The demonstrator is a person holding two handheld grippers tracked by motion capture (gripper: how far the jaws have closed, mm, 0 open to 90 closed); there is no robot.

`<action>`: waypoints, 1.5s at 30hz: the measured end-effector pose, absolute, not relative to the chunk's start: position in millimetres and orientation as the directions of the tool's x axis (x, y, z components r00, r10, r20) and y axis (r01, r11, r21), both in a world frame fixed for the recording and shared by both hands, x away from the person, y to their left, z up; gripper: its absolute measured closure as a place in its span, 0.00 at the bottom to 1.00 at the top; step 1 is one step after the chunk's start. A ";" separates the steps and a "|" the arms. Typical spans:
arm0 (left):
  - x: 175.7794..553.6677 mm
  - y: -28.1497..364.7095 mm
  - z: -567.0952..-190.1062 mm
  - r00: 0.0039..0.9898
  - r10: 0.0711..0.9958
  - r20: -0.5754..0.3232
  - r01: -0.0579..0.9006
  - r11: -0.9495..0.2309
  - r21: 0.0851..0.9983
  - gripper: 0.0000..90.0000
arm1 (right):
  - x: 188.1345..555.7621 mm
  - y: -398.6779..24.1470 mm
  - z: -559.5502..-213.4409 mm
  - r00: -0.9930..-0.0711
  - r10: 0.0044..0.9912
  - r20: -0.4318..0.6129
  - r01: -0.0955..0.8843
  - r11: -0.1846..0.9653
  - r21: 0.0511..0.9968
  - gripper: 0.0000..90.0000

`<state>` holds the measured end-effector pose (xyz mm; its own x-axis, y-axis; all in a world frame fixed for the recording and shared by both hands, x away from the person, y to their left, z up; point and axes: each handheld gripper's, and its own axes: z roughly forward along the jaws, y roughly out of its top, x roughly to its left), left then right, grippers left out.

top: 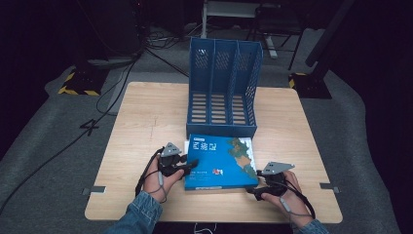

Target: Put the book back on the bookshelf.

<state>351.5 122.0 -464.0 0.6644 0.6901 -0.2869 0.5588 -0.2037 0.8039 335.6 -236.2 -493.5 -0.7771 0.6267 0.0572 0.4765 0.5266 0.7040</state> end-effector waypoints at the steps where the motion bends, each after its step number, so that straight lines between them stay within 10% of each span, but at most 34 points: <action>1: 350.4 119.2 -463.8 0.673 0.693 -0.259 0.545 -0.227 0.807 0.65 | 335.6 -236.2 -493.5 -0.777 0.627 0.057 0.477 0.526 0.704 0.25; 7: 353.3 123.3 -465.9 0.649 0.711 -0.271 0.563 -0.208 0.800 0.76 | 335.2 -236.5 -494.0 -0.777 0.626 0.056 0.474 0.524 0.708 0.25; 16: 359.7 122.9 -475.3 0.613 0.761 -0.212 0.613 -0.288 0.736 0.54 | 333.7 -238.1 -496.3 -0.781 0.623 0.047 0.456 0.517 0.724 0.26; 29: 365.9 106.5 -481.8 0.680 0.690 -0.247 0.579 -0.298 0.759 0.60 | 332.0 -236.4 -496.9 -0.775 0.631 0.035 0.454 0.519 0.724 0.25; 38: 362.6 108.8 -466.0 0.687 0.678 -0.262 0.574 -0.285 0.767 0.93 | 328.0 -241.6 -492.9 -0.778 0.627 0.036 0.441 0.505 0.742 0.28; 45: 361.2 108.4 -455.0 0.691 0.666 -0.281 0.583 -0.285 0.761 0.95 | 320.7 -251.7 -480.8 -0.755 0.656 0.019 0.428 0.471 0.771 0.27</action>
<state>361.2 108.4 -455.0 0.6913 0.6659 -0.2806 0.5831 -0.2848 0.7608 320.7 -251.7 -480.8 -0.7550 0.6555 0.0185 0.4283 0.4715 0.7709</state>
